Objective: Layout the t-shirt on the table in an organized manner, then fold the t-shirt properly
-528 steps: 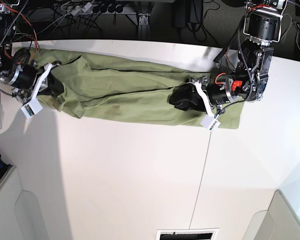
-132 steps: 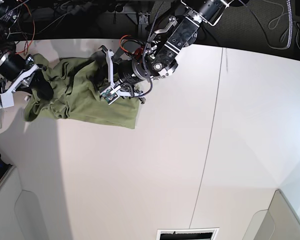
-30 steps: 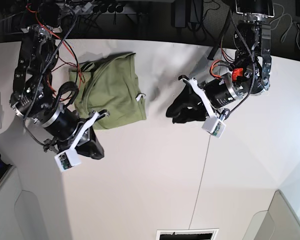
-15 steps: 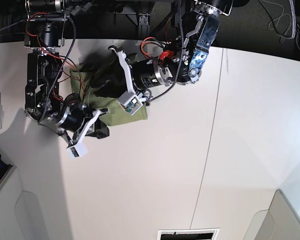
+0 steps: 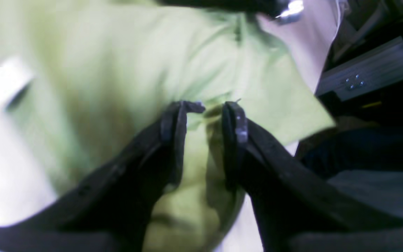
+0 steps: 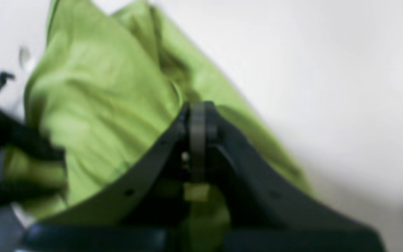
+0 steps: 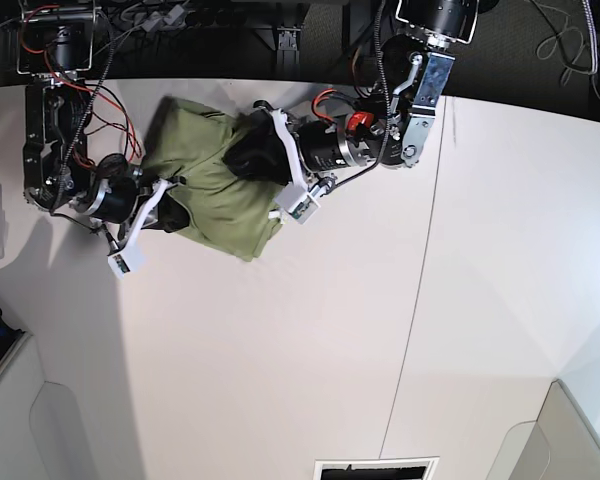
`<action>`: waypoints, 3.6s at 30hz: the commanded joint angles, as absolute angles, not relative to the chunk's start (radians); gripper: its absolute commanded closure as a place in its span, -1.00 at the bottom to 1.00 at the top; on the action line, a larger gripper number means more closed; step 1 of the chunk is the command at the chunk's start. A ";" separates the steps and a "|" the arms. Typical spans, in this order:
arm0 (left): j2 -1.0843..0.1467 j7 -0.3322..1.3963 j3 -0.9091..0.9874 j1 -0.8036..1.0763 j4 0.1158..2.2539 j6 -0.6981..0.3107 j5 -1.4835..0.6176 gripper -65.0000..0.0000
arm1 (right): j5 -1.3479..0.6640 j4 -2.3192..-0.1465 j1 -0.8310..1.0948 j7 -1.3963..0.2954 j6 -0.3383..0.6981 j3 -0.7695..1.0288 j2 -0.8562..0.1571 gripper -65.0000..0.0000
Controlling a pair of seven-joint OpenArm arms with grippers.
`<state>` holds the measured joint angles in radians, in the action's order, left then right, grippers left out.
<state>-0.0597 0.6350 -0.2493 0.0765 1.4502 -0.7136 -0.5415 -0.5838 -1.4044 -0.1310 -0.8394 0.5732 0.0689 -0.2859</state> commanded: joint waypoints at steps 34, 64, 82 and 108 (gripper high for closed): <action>-0.313 0.845 -0.244 0.051 1.730 -0.698 -0.807 0.42 | -0.636 -1.845 0.059 -0.868 0.580 -0.014 -0.246 1.00; -0.417 0.949 -0.136 0.184 1.919 -0.698 -0.886 0.42 | -0.659 -2.017 0.130 -0.918 0.562 -0.016 -0.277 1.00; -0.567 0.899 -0.077 0.728 2.128 -0.698 -0.640 0.42 | -0.760 -2.209 0.676 -0.987 0.574 0.270 -0.387 1.00; -0.403 0.556 -0.080 0.479 0.953 -0.632 -0.250 0.42 | -0.494 -1.330 0.472 -0.889 0.435 -0.103 -0.379 1.00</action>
